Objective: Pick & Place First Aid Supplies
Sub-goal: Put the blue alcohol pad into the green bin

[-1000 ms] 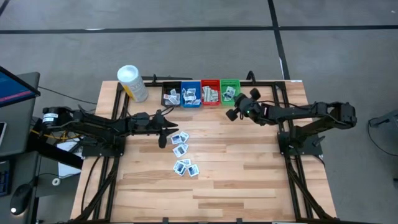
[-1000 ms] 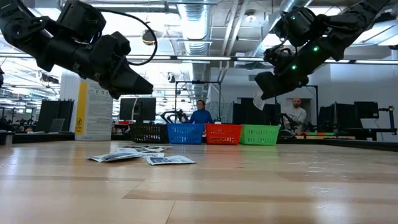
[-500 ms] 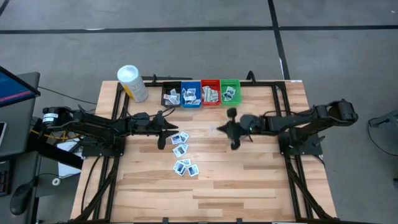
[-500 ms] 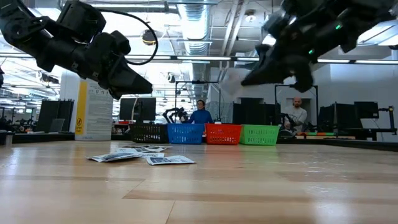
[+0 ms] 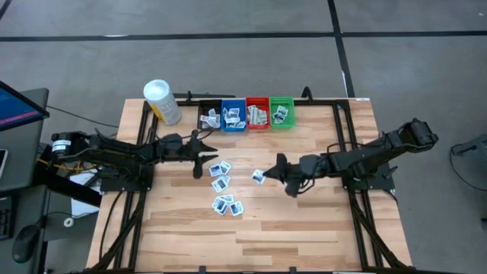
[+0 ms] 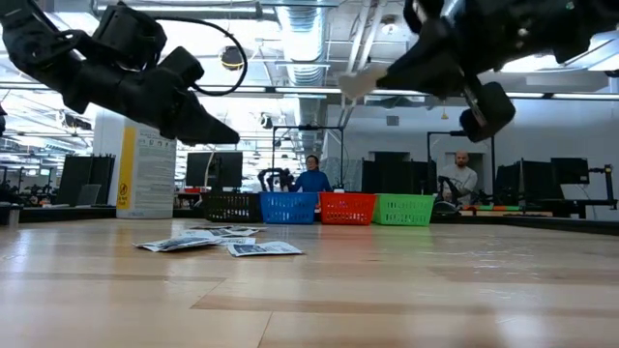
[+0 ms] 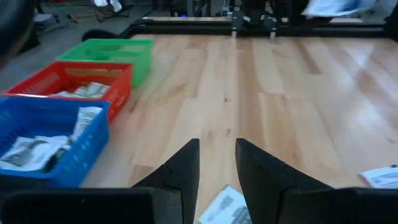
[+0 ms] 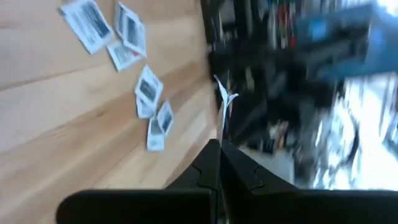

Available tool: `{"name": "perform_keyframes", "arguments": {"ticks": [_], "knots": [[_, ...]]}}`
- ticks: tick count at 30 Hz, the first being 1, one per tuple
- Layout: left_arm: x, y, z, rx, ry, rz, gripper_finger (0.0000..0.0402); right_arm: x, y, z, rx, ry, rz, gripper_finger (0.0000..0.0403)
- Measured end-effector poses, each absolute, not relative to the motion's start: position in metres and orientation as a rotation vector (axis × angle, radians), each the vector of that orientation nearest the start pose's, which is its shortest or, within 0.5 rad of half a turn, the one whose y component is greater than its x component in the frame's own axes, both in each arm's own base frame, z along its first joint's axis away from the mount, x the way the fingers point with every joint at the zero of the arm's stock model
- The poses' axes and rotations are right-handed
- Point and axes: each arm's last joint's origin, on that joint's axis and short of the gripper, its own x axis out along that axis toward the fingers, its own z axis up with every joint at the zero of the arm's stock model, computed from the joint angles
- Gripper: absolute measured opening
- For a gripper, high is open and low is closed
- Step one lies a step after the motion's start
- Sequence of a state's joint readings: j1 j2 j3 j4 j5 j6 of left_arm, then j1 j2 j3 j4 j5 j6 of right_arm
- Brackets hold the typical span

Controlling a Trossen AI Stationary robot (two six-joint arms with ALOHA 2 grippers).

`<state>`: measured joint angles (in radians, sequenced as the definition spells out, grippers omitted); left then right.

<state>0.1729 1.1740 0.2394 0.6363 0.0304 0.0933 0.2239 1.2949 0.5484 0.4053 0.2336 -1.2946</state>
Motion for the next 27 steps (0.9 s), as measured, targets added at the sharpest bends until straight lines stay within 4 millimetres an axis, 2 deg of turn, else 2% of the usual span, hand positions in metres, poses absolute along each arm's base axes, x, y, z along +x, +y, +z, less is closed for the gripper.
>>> {"name": "perform_keyframes", "arguments": {"ticks": [7, 17, 27], "knots": [[0.199, 0.048, 0.159, 0.088, 0.286, 0.192, 0.0104, 0.252, 0.065, 0.206, -1.47, 0.175, 0.31, 0.0], [0.197, 0.063, 0.168, 0.102, 0.2, 0.267, 0.0104, 0.253, 0.062, 0.205, -1.519, 0.183, 0.317, 0.0], [0.198, 0.064, 0.183, 0.288, 0.065, 0.281, 0.0104, 0.252, 0.07, 0.207, -1.633, 0.121, 0.335, 0.0]]}}
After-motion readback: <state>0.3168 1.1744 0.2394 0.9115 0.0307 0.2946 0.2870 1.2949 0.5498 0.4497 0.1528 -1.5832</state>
